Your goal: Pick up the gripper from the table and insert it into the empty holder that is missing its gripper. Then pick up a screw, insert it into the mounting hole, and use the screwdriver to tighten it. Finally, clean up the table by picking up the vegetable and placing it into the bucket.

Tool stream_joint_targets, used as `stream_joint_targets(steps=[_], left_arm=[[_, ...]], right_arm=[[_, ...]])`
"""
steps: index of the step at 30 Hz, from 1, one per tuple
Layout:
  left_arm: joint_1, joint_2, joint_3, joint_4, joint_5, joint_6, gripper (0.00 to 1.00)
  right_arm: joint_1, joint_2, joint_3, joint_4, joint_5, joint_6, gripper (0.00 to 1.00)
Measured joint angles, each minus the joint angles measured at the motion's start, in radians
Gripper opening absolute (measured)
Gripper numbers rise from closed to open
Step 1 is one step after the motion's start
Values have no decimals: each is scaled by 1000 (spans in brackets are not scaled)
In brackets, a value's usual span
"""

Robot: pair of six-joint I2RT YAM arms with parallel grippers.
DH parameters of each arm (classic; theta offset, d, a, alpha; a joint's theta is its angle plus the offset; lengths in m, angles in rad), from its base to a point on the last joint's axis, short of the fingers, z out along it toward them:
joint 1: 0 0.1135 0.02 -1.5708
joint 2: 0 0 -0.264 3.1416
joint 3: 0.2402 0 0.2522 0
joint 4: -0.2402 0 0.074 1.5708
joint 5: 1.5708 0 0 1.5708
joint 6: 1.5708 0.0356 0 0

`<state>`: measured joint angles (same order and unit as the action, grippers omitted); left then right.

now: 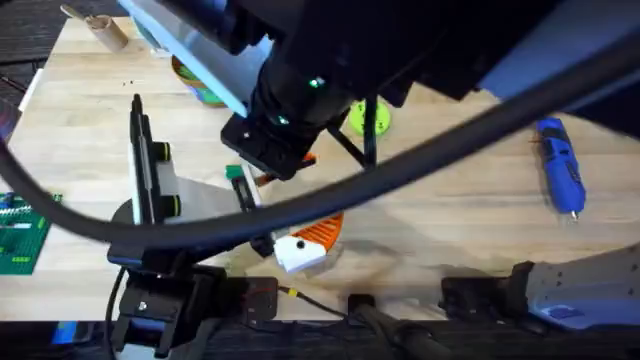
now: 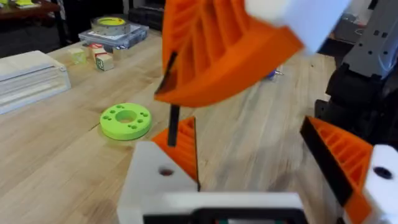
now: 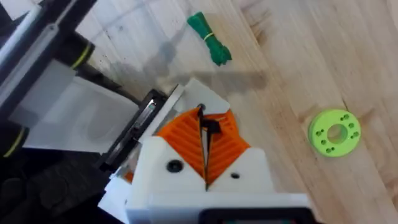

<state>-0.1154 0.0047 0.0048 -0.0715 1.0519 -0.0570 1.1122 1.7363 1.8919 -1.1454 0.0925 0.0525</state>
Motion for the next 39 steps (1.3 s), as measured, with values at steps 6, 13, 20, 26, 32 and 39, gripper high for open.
stream_joint_targets(steps=[6, 13, 20, 26, 32, 39], left_arm=[[0, 0, 0, 0, 0, 0, 992], [0, 0, 0, 0, 0, 0, 993], [0, 0, 0, 0, 0, 0, 993], [0, 0, 0, 0, 0, 0, 993], [0, 0, 0, -7, 0, -3, 993], [0, 0, 0, -9, 0, -4, 993]], right_arm=[[0, 7, 2, -20, 1, 0, 8], [0, 44, 3, -14, 0, 0, 8], [0, 46, 3, -14, 0, 0, 8], [0, 57, 3, -23, 0, 0, 8], [0, 68, 4, -23, 5, 0, 7], [0, 75, 8, -21, 11, 0, 7]])
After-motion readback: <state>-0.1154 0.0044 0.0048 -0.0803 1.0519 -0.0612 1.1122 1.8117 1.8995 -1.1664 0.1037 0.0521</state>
